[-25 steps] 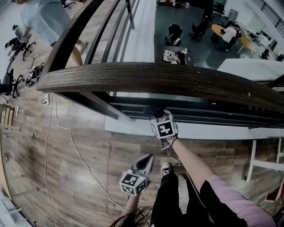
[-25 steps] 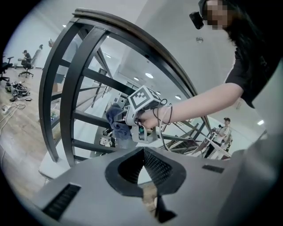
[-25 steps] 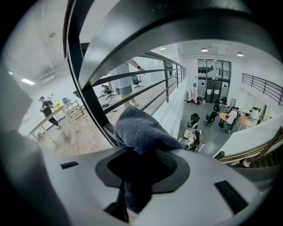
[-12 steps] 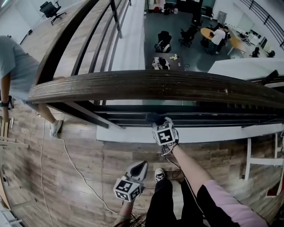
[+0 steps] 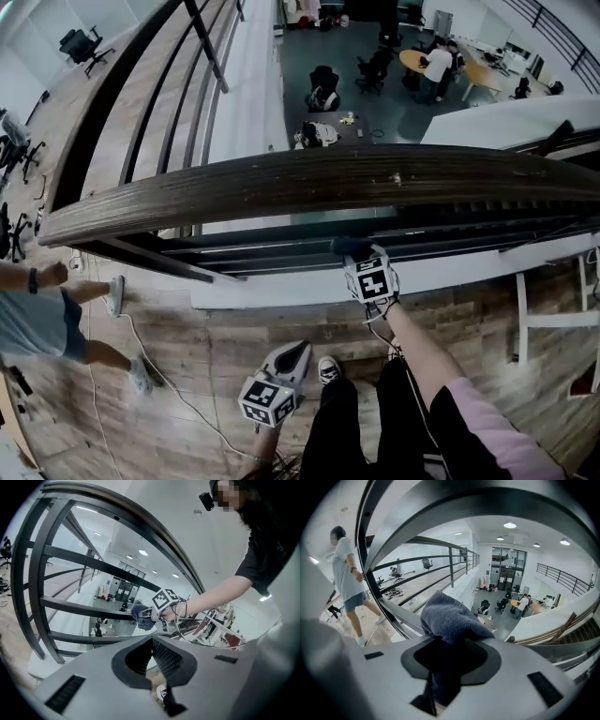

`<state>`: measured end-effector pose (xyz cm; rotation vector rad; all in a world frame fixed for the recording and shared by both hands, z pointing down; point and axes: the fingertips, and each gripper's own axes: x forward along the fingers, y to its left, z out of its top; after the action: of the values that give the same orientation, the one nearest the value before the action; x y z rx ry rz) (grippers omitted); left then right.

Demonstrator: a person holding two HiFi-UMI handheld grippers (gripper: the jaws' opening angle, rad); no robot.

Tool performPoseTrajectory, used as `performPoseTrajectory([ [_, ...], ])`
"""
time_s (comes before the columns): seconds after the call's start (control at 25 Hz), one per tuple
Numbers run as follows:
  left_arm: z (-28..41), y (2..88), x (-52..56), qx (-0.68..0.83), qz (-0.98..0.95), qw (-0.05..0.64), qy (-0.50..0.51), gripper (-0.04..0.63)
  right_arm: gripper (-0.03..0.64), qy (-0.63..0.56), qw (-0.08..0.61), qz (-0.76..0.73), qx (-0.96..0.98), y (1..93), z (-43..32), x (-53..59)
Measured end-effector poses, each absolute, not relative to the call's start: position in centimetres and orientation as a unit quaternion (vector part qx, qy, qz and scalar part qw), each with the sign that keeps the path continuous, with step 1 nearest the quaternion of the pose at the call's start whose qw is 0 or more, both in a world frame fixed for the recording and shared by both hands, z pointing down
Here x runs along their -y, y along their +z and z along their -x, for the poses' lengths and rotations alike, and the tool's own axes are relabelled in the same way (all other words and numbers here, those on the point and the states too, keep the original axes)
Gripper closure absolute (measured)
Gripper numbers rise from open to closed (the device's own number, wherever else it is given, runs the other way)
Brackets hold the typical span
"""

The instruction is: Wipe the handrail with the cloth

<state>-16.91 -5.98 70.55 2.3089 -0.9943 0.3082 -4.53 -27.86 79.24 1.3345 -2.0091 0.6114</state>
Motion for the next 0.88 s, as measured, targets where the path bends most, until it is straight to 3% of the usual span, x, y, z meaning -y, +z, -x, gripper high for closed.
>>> performPoseTrajectory([
  [0.88, -7.9, 71.3, 9.4, 0.290, -0.895, 0.299, 0.159, 0.594, 0.512, 0.256, 0.303, -0.568, 0.721, 79.1, -28.3, 27.8],
])
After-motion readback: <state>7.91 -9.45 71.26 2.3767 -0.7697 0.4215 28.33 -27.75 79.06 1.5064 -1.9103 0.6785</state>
